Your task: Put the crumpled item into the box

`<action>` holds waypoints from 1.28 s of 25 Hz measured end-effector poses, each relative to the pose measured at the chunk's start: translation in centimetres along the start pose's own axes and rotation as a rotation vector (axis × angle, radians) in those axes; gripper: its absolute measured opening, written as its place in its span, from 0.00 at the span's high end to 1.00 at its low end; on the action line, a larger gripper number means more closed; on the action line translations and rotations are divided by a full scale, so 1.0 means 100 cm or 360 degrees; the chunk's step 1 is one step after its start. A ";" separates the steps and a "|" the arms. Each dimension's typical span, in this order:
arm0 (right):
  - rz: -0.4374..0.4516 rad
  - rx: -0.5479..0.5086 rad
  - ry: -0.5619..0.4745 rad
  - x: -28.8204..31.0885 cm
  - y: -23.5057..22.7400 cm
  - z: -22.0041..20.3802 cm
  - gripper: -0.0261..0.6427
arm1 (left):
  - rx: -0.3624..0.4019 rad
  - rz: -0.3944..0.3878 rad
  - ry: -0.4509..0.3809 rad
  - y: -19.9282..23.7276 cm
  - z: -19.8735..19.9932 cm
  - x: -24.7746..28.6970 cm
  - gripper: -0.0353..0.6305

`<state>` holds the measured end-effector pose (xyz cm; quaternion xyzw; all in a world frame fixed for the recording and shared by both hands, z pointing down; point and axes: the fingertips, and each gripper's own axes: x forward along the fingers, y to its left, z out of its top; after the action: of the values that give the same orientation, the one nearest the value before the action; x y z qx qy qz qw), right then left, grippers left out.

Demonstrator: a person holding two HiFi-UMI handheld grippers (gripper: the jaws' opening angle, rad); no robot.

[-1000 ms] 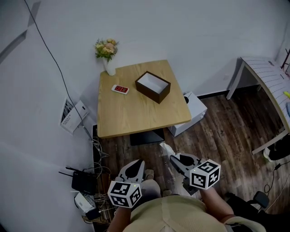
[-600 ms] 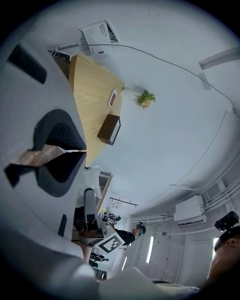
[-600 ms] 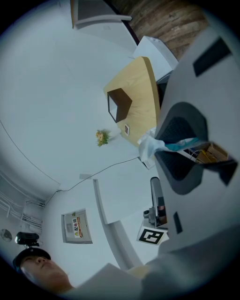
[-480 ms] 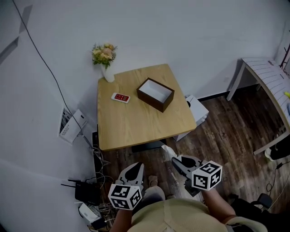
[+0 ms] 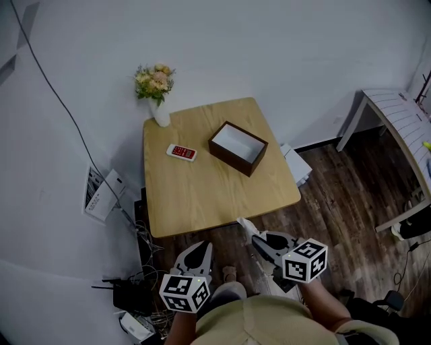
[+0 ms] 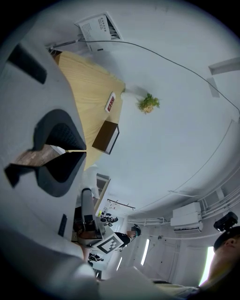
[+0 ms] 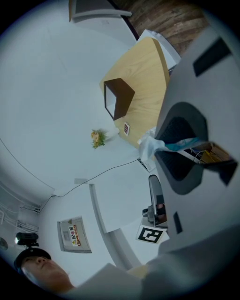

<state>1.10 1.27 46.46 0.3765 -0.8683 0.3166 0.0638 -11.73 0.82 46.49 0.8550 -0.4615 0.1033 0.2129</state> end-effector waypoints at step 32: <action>-0.0141 -0.0021 -0.0026 0.088 -0.021 0.060 0.87 | 0.0028 -0.0238 0.0042 0.063 0.044 0.066 0.90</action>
<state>-2.90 -8.80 45.83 0.4169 -0.8533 0.3046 0.0730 -13.42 -9.13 46.73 0.8875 -0.3925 0.1025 0.2184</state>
